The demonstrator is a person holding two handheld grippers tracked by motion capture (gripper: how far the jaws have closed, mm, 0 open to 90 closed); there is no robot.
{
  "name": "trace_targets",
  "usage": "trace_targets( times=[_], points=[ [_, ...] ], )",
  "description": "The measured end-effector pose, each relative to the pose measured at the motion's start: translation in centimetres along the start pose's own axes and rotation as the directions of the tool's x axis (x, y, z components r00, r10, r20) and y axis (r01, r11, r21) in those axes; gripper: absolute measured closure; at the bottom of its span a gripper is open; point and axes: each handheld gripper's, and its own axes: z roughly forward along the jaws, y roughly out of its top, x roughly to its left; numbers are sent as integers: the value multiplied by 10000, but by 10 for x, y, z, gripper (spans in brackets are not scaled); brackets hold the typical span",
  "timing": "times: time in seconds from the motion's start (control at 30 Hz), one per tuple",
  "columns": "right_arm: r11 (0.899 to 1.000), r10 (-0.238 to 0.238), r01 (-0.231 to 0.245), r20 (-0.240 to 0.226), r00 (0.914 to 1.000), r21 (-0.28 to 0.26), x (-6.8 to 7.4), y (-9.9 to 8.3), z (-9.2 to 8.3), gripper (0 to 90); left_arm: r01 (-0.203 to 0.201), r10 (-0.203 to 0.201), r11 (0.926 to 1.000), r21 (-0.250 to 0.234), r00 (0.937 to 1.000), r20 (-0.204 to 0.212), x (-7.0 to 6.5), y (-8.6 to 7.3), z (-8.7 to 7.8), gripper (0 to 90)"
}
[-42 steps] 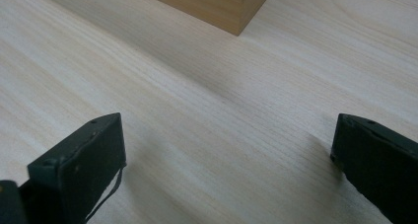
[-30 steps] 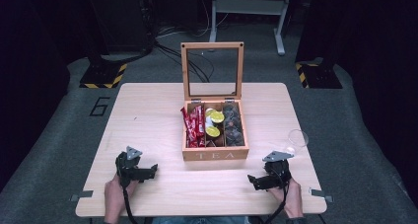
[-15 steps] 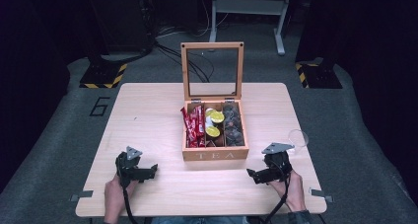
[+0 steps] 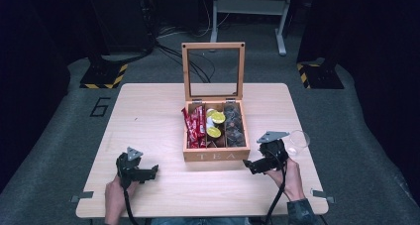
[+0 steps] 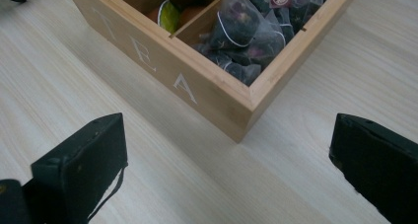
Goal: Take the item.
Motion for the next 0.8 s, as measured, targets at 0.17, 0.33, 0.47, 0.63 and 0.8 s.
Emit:
trace_targets(
  times=[0.17,0.33,0.47,0.63,0.8],
  points=[
    [9998,-192,192,-66,9998,6,-2,13,4,2,1,-1,10000,-2,10000,-3,0,0,0,0],
    [9993,-370,372,-235,9990,78,-5,25,10,0,-2,2,10000,1,10000,-13,0,0,0,1],
    [9991,-426,428,-243,9988,81,-7,33,15,0,-3,3,10000,6,10000,-18,0,0,0,1],
    [9991,-409,413,-387,9984,81,-9,41,22,0,-3,3,10000,4,10000,-23,0,0,0,1],
    [9984,-520,529,-428,9977,210,-13,50,29,1,-3,3,10000,8,10000,-21,0,0,0,1]
  ],
)
